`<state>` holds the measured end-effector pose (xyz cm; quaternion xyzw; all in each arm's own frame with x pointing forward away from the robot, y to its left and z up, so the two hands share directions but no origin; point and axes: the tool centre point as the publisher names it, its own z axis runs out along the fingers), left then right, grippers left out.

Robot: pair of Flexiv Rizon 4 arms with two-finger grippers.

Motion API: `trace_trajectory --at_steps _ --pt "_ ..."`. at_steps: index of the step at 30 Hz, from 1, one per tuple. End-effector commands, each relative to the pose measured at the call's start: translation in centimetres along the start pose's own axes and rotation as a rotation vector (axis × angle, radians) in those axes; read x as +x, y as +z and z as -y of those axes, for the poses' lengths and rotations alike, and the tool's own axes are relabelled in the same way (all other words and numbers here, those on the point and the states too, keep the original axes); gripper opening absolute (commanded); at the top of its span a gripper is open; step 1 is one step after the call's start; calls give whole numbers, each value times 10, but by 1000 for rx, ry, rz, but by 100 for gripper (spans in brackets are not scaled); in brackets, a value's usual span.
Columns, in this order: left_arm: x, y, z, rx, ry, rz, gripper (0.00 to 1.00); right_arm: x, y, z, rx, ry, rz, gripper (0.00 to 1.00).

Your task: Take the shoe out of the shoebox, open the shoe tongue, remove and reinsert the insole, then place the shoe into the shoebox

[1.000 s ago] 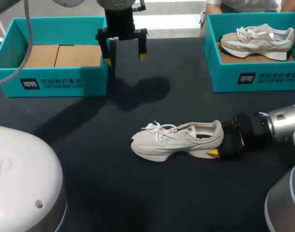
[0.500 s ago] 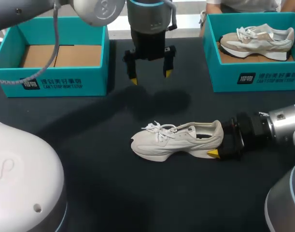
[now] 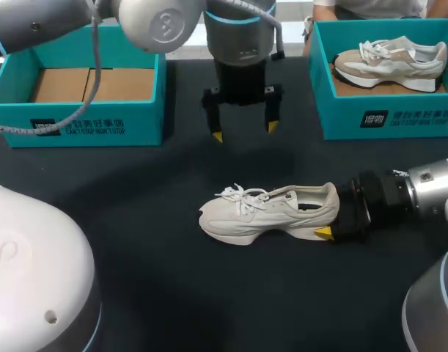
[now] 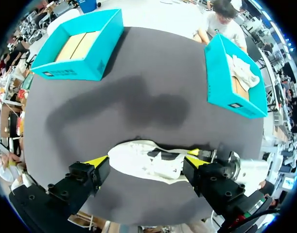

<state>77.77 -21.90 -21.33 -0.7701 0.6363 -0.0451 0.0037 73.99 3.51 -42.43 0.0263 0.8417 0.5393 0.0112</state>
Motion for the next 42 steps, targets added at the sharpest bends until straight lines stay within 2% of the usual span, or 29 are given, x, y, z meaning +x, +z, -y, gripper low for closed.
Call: trace_trajectory --at_steps 1,6,12,19,32,42 --pt "24 -1 -27 21 43 36 100 0 4 2 4 1 2 0" --pt "48 7 -49 -9 84 51 100 0 4 2 4 1 2 0" --pt "73 23 -65 -36 50 126 100 0 4 2 4 1 2 0" --pt "87 50 -80 -81 49 95 100 0 4 2 4 1 2 0" --pt "91 85 -106 -128 78 136 100 0 4 2 4 1 2 0" --pt "80 105 -102 -90 78 197 100 0 4 2 4 1 2 0"
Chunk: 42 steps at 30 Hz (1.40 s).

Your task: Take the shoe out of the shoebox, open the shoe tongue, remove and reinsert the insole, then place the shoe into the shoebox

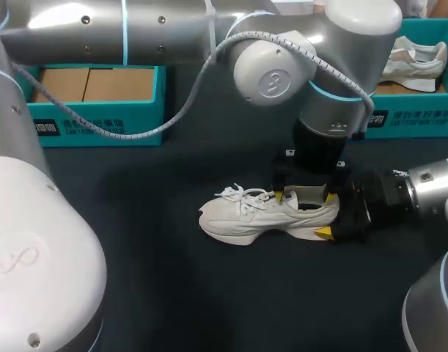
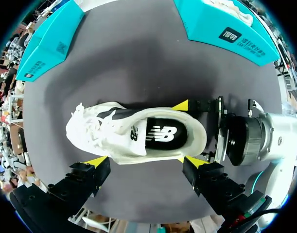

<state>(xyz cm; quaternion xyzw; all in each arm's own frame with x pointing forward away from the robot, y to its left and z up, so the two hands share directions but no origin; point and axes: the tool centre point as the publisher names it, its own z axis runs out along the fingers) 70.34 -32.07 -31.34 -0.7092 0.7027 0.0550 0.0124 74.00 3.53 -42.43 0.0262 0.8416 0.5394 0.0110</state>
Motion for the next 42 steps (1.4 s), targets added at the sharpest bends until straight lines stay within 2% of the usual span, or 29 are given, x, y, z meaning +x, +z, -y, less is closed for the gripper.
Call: trace_trajectory --at_steps 1,6,17,27,38,42 --pt "-1 8 -1 20 -107 36 100 0 4 2 4 1 3 0" --pt "-11 9 7 33 -109 55 100 0 4 2 4 1 3 0" --pt "-22 28 23 138 -88 177 100 0 4 2 4 1 3 0" --pt "-20 43 28 150 -82 248 100 0 4 2 4 1 3 0" --pt "-45 53 29 132 -123 352 100 0 4 2 4 1 3 0" --pt "-54 46 26 132 -162 351 100 0 4 2 4 1 3 0"
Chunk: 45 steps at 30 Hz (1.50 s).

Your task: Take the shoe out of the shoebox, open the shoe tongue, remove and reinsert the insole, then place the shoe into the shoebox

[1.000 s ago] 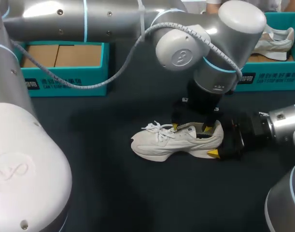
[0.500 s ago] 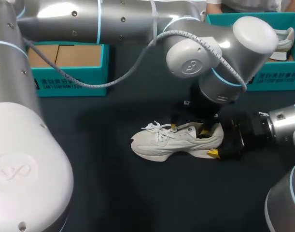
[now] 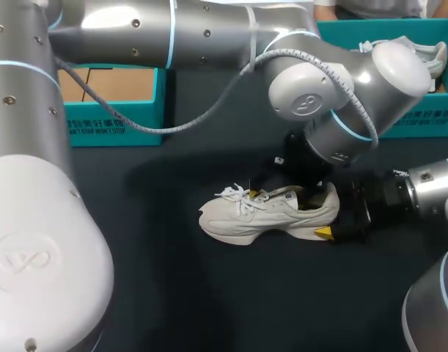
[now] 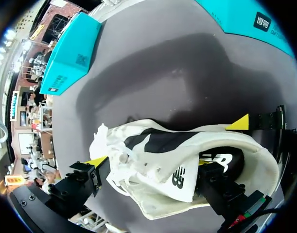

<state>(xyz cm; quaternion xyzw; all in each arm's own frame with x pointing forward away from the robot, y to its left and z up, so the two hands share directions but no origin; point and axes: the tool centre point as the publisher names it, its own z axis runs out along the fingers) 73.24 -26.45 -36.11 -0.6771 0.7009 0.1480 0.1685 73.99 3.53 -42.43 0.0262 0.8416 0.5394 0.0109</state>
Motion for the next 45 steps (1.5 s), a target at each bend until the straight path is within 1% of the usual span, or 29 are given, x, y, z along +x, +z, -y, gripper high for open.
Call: trace_trajectory --at_steps 1,4,5,6,7,10,11,12,13,14,17,18,23,25,28,32,34,38,41,42,45 --pt "-7 -6 -6 6 -195 4 100 0 4 2 4 1 3 0" --pt "-15 -10 -8 4 -214 13 100 0 4 2 4 1 3 0" --pt "-17 -11 -9 6 -222 14 98 0 4 2 4 1 3 0" --pt "-19 -13 -9 6 -224 14 95 0 4 2 4 1 3 0" --pt "-21 -16 -10 6 -225 14 86 0 4 2 4 1 3 0" --pt "-23 -21 -10 8 -230 16 80 0 4 2 4 1 3 0" --pt "-23 -23 -11 8 -229 16 76 0 4 2 4 1 3 0" --pt "-23 -24 -10 8 -227 16 62 0 4 2 4 1 3 0" --pt "-23 -25 -10 6 -225 12 53 0 4 2 4 1 3 0" --pt "-23 -25 -10 4 -226 5 45 0 4 2 4 1 3 0" --pt "-22 -28 -10 -4 -227 -20 2 0 4 2 4 1 3 0" --pt "-21 -30 -10 -5 -228 -26 0 0 4 2 4 1 3 0" --pt "-22 -41 -10 -12 -252 -84 0 0 4 2 4 1 3 0" --pt "-25 -42 -10 -22 -285 -116 0 0 4 2 4 1 3 0" --pt "-33 -38 -9 -46 -345 -172 0 0 4 2 4 1 3 0" --pt "-43 -34 -9 -61 -434 -173 0 0 4 2 4 1 3 0" --pt "-51 -34 -9 -63 -484 -208 0 0 4 2 4 1 3 0" --pt "-67 -34 -10 -50 -531 -200 0 0 4 2 4 1 3 0" --pt "-77 -29 -11 -49 -546 -177 0 0 4 2 4 1 3 0" --pt "-80 -26 -11 -52 -546 -158 0 0 4 2 4 1 3 0" --pt "-81 -24 -15 -63 -548 -165 0 0 4 2 4 1 3 0"
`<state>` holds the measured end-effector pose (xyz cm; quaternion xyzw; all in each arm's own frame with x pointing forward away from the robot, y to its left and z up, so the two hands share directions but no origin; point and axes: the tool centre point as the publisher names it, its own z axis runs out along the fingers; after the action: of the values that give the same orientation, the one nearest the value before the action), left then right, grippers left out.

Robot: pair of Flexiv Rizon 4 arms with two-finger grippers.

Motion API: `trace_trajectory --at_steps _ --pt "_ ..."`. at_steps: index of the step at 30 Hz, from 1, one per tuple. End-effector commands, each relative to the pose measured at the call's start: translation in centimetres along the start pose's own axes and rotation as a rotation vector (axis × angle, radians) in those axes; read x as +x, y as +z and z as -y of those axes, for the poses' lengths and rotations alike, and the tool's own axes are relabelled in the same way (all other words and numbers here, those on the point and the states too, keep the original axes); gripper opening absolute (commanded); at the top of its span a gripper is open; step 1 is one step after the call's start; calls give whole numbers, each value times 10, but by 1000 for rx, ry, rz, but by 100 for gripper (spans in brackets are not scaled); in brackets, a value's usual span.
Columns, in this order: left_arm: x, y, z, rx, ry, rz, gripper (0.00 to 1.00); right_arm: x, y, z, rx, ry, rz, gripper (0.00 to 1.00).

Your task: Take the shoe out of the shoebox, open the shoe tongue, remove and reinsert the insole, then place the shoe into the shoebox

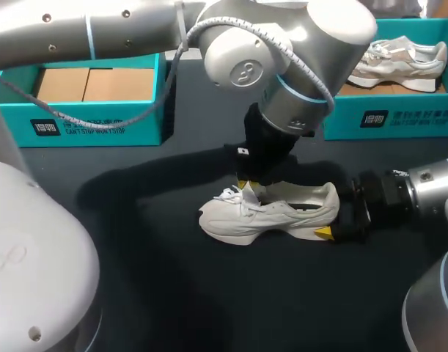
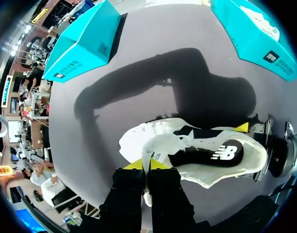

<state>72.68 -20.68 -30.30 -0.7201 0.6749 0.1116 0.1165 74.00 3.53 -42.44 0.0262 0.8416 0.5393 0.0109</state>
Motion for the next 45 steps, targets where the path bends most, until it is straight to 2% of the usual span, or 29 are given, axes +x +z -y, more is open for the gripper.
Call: trace_trajectory --at_steps 1,19,24,28,32,42,45 --pt "-4 3 -9 0 -443 -55 0 0 4 2 4 1 3 0" --pt "-4 3 -9 0 -443 -55 0 0 4 2 4 1 3 0" --pt "-28 8 -3 -22 -486 -67 0 0 4 2 4 1 3 0" --pt "-44 18 -2 -40 -523 -72 0 0 4 2 4 1 3 0" --pt "-50 31 -4 -46 -534 -92 0 0 4 2 4 1 3 0" --pt "-43 67 -16 -72 -574 -99 0 0 4 2 4 1 3 0" --pt "-40 74 -18 -58 -579 -112 0 0 4 2 4 1 3 0"
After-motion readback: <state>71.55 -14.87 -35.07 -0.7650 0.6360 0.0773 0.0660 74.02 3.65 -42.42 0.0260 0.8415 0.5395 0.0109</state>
